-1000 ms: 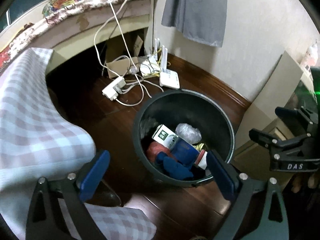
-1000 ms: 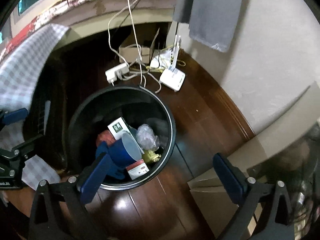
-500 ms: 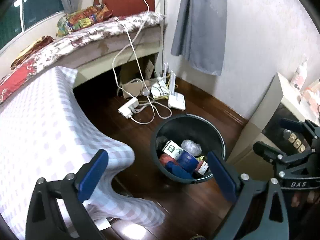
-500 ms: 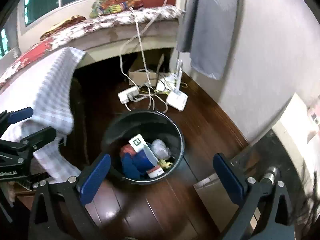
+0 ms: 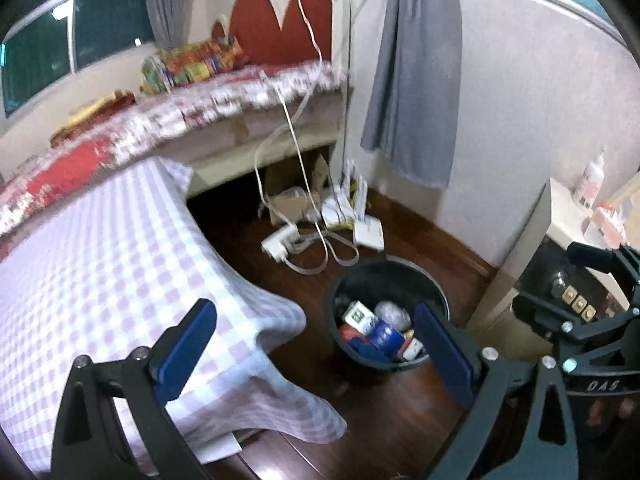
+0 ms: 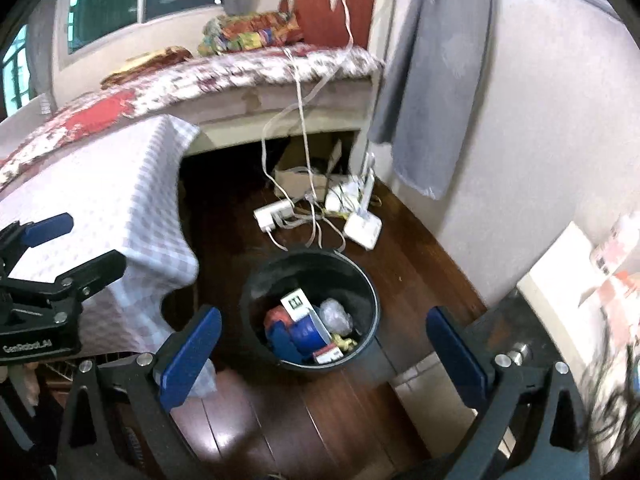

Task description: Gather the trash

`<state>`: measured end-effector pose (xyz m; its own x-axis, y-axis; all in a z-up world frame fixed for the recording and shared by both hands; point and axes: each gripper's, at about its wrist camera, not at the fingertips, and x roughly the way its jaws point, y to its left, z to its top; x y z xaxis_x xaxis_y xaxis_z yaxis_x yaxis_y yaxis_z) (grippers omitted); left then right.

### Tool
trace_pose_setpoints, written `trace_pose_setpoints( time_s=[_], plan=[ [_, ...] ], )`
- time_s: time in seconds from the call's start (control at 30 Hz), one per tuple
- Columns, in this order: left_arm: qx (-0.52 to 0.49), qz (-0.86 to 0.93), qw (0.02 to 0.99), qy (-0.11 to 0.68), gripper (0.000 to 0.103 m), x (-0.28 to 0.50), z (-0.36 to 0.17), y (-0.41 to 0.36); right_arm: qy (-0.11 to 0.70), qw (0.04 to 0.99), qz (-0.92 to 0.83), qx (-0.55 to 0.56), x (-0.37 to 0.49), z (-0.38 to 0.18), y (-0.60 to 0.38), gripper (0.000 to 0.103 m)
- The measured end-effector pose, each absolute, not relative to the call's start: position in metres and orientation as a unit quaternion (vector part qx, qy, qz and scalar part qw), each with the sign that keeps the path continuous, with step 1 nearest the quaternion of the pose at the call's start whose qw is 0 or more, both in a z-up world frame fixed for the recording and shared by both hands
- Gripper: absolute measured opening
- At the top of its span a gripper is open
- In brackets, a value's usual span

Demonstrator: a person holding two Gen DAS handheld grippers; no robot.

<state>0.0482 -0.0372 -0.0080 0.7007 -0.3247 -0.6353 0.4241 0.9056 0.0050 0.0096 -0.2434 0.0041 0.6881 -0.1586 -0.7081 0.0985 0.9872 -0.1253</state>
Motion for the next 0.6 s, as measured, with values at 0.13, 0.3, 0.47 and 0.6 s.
trace_pose_setpoints(
  time_s=[0.13,0.3,0.47,0.6],
  plan=[
    [0.074,-0.191,0.927,0.315,0.100,0.034,0.006,-0.029,0.374,0.924,-0.063,-0.051,-0.003,0.017,-0.232,0.103],
    [0.060,-0.176,0.935,0.302,0.101,0.012,0.017,-0.019,0.355,0.932,-0.058,-0.033,-0.027,0.030,-0.232,0.103],
    [0.054,-0.174,0.938,0.294,0.101,0.002,0.027,-0.015,0.344,0.937,-0.060,-0.027,-0.041,0.038,-0.238,0.103],
    [0.052,-0.182,0.938,0.291,0.102,-0.003,0.034,-0.016,0.342,0.937,-0.066,-0.024,-0.048,0.043,-0.243,0.103]
  ],
)
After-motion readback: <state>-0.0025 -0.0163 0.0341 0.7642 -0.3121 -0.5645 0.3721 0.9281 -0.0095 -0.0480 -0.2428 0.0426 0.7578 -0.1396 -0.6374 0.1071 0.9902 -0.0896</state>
